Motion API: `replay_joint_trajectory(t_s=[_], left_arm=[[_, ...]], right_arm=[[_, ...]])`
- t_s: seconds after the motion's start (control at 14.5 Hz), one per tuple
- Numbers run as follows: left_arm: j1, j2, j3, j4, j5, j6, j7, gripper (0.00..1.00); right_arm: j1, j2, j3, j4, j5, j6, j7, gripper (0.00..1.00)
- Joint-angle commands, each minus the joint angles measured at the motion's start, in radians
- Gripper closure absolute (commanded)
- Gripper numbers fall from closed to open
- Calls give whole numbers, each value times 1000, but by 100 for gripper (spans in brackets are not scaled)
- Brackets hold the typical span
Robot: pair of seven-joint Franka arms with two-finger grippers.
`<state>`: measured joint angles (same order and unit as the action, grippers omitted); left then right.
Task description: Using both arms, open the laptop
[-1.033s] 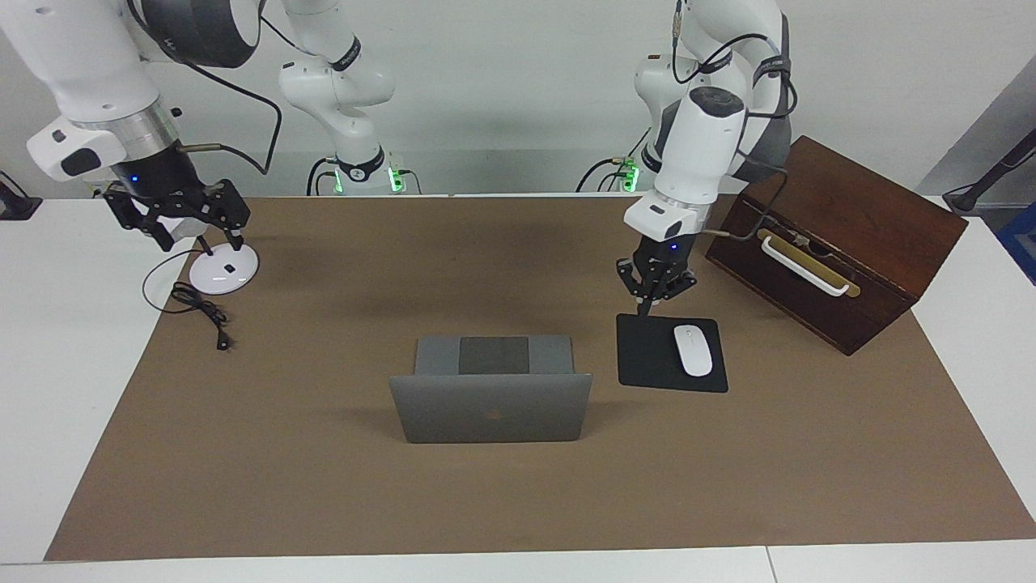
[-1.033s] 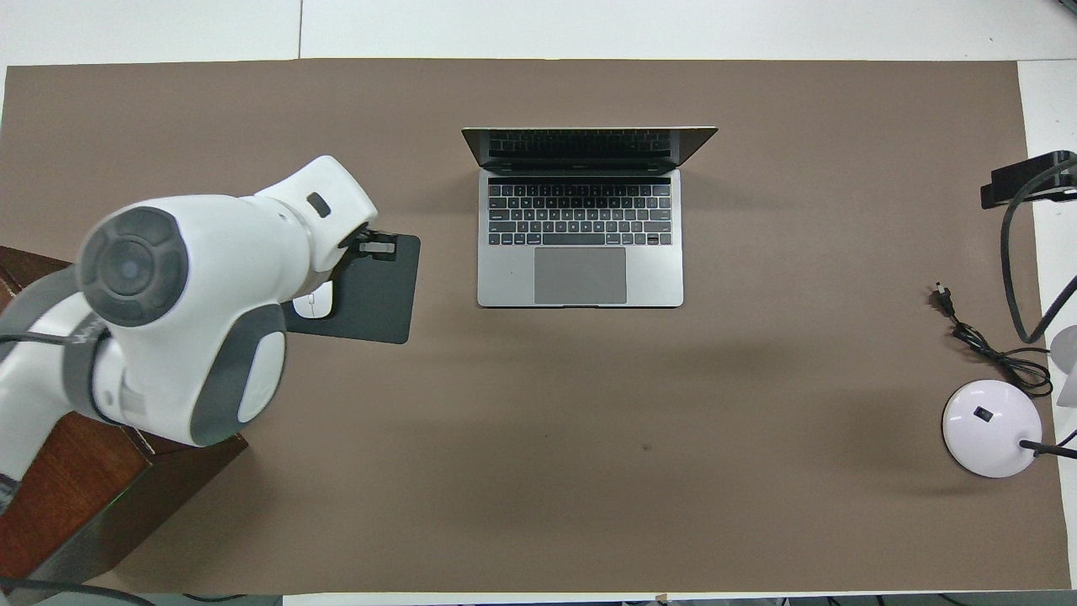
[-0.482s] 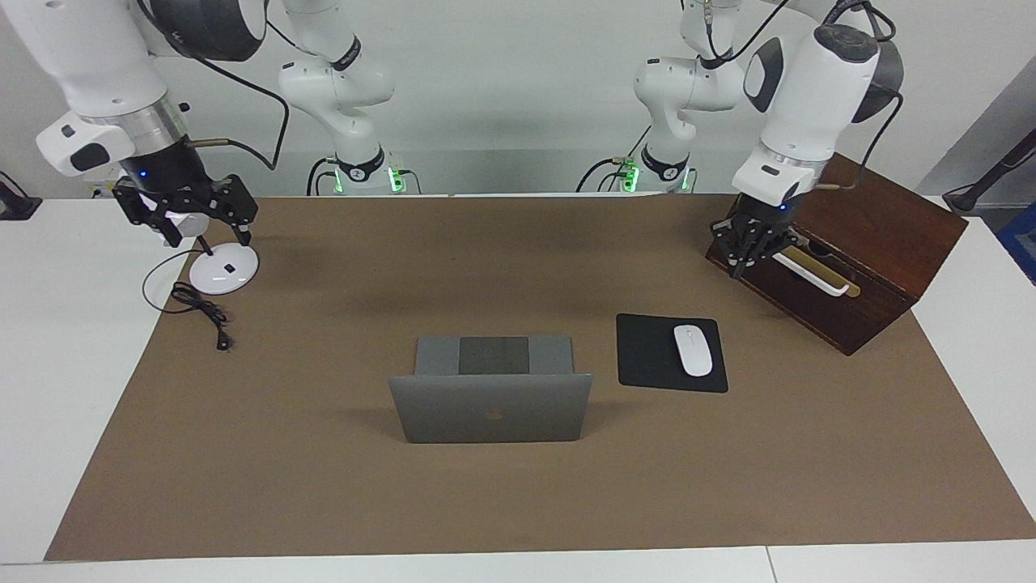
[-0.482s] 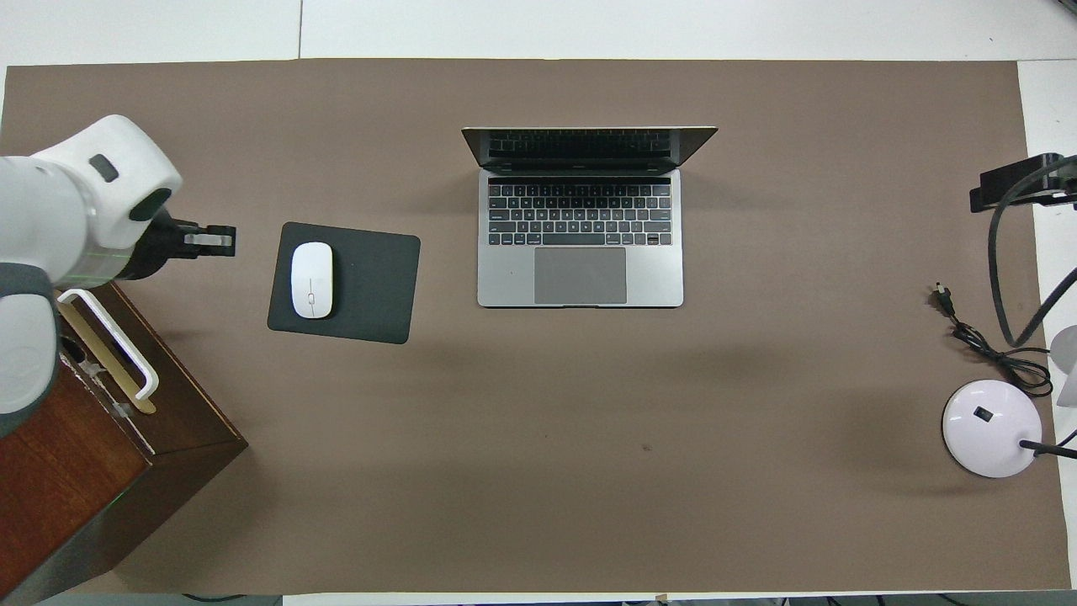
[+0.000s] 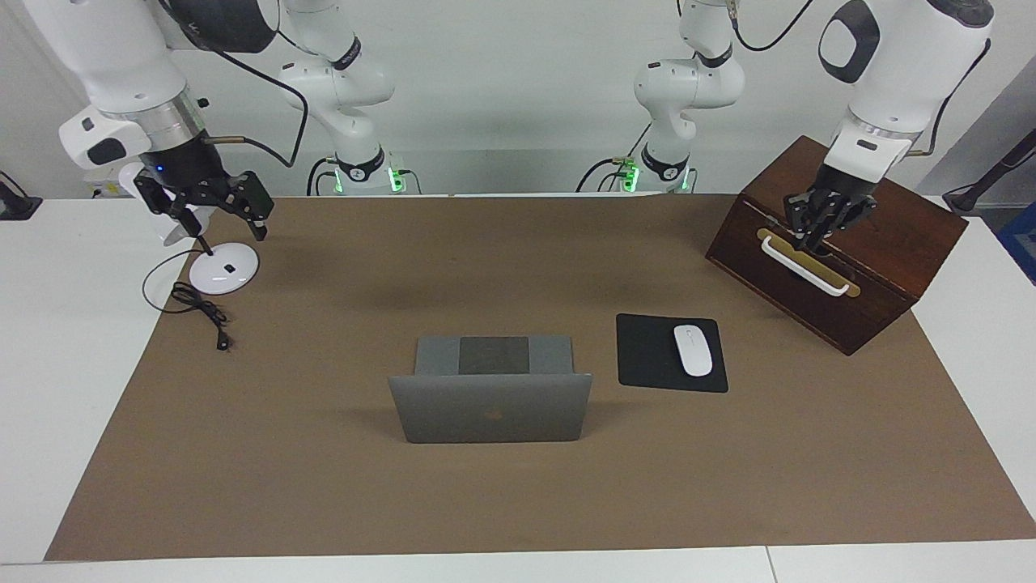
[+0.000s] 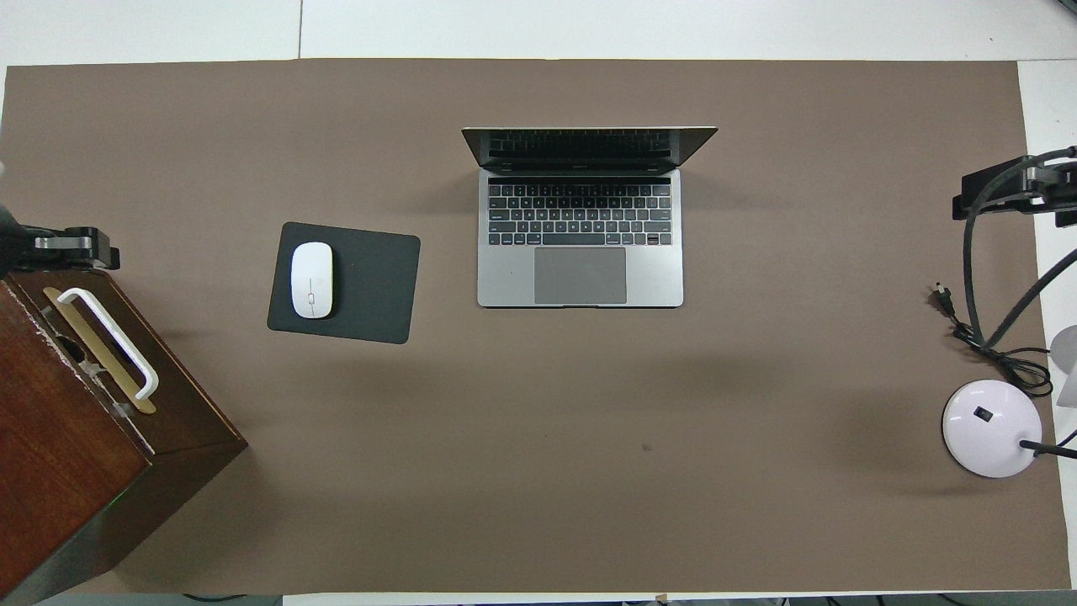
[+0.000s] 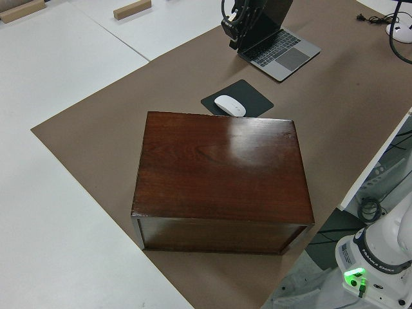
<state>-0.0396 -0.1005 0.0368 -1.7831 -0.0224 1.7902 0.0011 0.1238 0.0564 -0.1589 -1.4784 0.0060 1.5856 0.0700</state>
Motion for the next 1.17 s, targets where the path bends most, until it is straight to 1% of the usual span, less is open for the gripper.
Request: replay_joint_trajectory(t_s=[0.0, 0.07, 0.14, 0.21, 0.41, 0.62, 0.76, 0.9, 0.96, 1.1], left_arm=[[38, -22, -9, 4, -10, -44, 31, 0], [43, -28, -9, 5, -10, -54, 46, 0], [43, -30, -8, 5, -10, -55, 56, 0], [41, -31, 0, 7, -8, -55, 56, 0], [30, -31, 0, 19, -2, -70, 57, 0], [23, -22, -3, 48, -1, -123, 54, 0], [24, -18, -6, 63, -2, -140, 54, 0], [20, 5, -2, 96, -1, -146, 53, 0], [-6, 17, 5, 112, 1, -153, 53, 0], [-61, 34, 56, 122, 12, -155, 53, 0]], right_arm=[[-47, -18, 39, -17, 19, -6, 11, 0], [-100, -15, 89, -17, 17, -1, 8, 0], [-165, -12, 163, -17, 12, -1, 10, 0], [-188, -13, 192, -17, 8, 0, 14, 0], [-194, -15, 196, -17, 3, 1, 17, 0], [-196, -13, 196, -17, 5, 1, 24, 0], [-196, -17, 205, -17, 6, -1, 63, 0], [-197, -18, 225, -16, 8, -3, 82, 0], [-197, -18, 225, -16, 6, -3, 82, 0], [-197, -18, 225, -16, 6, -3, 80, 0]])
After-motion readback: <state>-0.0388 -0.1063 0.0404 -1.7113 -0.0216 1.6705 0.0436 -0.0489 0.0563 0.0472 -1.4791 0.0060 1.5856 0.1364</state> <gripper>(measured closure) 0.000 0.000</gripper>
